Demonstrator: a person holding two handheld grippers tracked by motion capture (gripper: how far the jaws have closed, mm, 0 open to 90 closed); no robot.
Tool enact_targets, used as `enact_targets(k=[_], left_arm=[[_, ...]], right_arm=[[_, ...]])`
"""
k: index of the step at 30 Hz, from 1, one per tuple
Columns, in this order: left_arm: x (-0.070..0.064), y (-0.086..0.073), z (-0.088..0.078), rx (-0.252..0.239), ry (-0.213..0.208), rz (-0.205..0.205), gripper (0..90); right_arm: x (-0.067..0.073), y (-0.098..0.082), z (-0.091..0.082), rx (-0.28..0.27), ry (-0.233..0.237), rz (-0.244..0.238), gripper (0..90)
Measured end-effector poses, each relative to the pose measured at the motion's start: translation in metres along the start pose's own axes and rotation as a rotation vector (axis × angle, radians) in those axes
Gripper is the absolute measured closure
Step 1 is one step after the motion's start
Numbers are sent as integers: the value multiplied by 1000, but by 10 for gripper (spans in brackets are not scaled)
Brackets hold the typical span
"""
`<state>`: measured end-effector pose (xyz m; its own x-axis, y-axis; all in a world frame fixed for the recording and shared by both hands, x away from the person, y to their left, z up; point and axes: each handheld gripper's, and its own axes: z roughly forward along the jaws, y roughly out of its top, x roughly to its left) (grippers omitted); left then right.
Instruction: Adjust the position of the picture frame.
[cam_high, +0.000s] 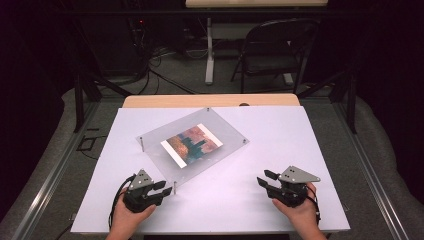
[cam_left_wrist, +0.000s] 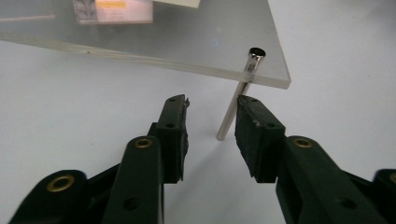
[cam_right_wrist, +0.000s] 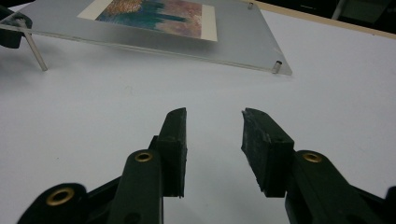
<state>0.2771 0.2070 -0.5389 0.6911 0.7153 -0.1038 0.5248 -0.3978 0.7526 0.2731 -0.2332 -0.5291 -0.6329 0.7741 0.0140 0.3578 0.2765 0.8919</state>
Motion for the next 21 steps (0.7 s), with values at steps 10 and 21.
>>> enact_targets(k=[10,21], left_arm=[[-7,4,10,20,-31,16,716],[-10,6,18,40,-22,12,794]], right_arm=[[-3,-1,0,12,1,23,607],[-5,-2,1,20,8,33,607]])
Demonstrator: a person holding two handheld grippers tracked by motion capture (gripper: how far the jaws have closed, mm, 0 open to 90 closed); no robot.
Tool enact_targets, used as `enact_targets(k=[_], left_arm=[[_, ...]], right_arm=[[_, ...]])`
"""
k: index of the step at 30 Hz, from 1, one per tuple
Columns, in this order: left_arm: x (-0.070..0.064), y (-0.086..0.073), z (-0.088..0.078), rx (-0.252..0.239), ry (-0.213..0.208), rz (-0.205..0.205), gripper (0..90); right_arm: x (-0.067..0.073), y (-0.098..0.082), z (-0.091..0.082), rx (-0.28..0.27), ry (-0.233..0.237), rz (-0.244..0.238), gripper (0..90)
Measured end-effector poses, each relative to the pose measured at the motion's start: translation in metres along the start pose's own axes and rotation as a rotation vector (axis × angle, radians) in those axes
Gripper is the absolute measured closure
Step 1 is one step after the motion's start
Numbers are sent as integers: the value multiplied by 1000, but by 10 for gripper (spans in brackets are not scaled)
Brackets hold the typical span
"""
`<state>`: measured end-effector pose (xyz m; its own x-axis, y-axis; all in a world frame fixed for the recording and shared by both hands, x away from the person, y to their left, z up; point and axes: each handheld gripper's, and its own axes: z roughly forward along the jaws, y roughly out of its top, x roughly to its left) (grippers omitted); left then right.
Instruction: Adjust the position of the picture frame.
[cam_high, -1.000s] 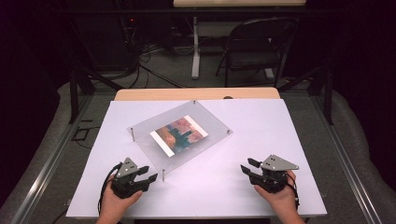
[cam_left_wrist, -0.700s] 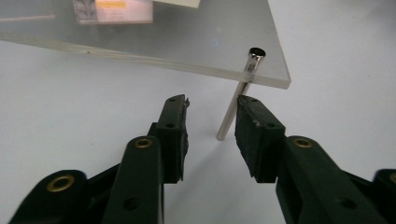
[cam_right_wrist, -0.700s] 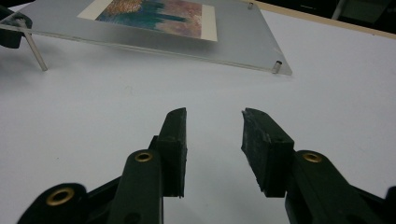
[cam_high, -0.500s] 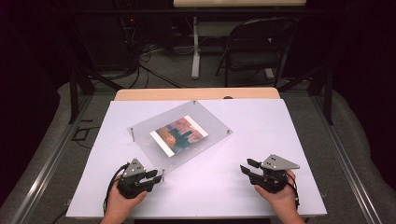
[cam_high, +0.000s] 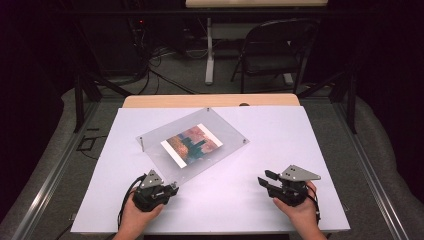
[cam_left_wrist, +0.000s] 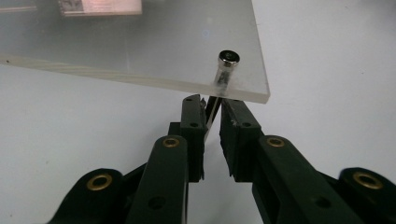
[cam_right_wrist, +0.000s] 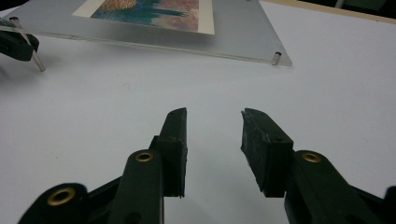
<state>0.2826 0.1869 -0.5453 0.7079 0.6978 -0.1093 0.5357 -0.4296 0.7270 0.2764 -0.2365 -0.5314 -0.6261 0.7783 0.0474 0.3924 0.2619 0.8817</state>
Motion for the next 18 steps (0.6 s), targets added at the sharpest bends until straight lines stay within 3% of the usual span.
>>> enact_targets(k=[3,18], left_arm=[[1,0,1,-3,-9,-19,803],[0,1,3,-5,4,2,819]], right_arm=[[0,0,0,3,1,4,606],[-1,-1,1,3,10,12,606]])
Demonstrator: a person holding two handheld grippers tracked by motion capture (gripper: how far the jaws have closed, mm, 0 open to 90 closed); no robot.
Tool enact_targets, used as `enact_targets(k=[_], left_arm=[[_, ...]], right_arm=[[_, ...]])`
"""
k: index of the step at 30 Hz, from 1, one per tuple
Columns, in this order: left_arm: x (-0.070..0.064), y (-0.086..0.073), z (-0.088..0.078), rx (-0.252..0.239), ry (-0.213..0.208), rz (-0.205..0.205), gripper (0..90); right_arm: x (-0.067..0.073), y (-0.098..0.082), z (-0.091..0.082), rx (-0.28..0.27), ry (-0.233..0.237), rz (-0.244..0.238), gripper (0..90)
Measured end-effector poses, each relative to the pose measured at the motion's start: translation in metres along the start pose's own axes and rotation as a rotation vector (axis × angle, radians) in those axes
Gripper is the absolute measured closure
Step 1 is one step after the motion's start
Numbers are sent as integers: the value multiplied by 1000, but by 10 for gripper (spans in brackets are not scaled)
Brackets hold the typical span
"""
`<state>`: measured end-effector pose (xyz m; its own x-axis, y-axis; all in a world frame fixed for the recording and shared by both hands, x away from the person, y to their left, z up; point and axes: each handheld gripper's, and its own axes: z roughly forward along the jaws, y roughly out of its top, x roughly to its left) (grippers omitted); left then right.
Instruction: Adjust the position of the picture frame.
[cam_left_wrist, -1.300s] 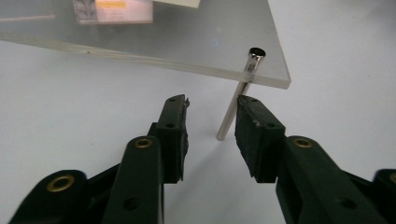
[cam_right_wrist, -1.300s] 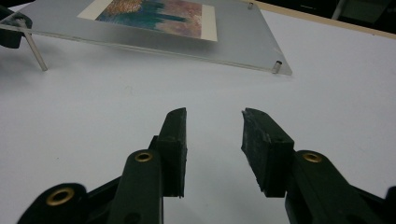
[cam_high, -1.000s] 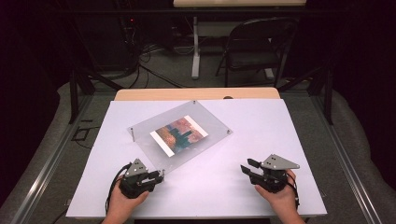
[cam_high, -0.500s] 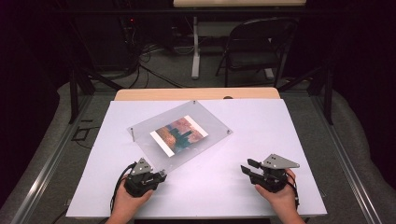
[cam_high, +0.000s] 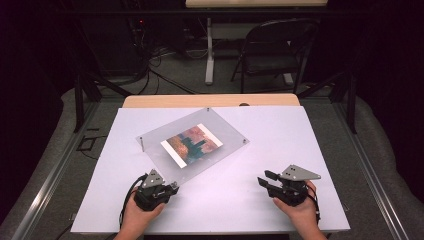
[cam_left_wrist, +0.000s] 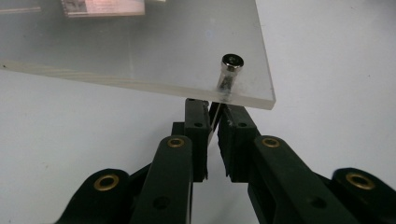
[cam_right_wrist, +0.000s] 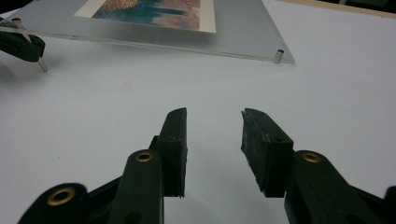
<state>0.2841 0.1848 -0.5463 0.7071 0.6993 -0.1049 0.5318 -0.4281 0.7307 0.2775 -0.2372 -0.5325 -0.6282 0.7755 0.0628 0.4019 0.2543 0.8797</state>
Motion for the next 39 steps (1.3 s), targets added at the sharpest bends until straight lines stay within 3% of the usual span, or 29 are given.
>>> enact_targets(k=[6,11,22,25,30,39], left_arm=[[1,1,-1,-19,-22,-22,823],[-7,7,3,-22,-54,8,828],[-39,30,28,-32,-149,47,837],[-52,39,42,-35,-173,64,839],[-65,43,56,-33,-184,75,838],[-65,42,59,-29,-189,84,829]], right_arm=[[0,0,0,-1,2,7,606],[-1,0,0,-2,2,10,606],[-3,-1,-2,-5,2,25,606],[-3,-1,-2,-9,0,27,607],[-4,-1,-2,-5,-1,34,606],[-4,-1,-2,-4,3,39,606]])
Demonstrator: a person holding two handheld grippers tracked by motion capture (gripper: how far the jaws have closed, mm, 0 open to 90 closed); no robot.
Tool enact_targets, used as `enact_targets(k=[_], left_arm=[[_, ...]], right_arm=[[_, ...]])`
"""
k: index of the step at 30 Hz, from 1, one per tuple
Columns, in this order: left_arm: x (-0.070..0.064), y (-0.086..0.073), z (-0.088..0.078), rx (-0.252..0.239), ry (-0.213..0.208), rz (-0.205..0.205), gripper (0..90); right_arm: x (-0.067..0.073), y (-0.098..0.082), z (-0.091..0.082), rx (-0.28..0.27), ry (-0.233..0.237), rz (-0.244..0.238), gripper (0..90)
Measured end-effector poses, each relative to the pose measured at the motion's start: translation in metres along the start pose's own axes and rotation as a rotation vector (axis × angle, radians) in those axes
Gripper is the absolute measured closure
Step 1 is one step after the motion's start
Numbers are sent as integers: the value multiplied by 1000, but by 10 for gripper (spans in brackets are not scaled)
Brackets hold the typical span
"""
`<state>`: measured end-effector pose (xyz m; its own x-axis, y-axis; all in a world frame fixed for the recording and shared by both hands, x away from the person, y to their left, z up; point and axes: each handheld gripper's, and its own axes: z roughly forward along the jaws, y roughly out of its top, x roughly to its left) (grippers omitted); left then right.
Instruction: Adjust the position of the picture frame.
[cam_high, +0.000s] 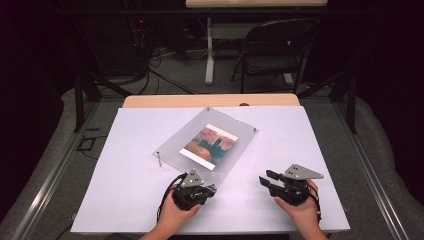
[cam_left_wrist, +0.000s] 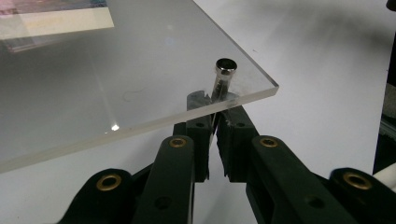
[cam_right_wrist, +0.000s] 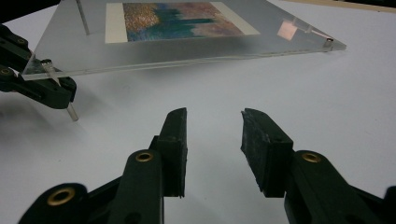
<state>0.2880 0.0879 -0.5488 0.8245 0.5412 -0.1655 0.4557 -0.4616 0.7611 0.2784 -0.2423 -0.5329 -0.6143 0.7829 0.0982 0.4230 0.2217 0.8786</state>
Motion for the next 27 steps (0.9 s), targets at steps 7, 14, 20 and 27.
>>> enact_targets(k=[7,14,20,27], left_arm=[[1,-6,-16,15,12,7,761],[12,-12,-38,6,33,-34,600],[26,-22,-60,-21,88,-88,462],[46,-35,-87,-38,211,-120,407]], right_arm=[[-1,0,-1,-7,0,5,605],[2,0,-1,-19,-12,-17,589],[2,0,0,-23,-9,1,560],[2,0,0,-4,-17,-7,508]])
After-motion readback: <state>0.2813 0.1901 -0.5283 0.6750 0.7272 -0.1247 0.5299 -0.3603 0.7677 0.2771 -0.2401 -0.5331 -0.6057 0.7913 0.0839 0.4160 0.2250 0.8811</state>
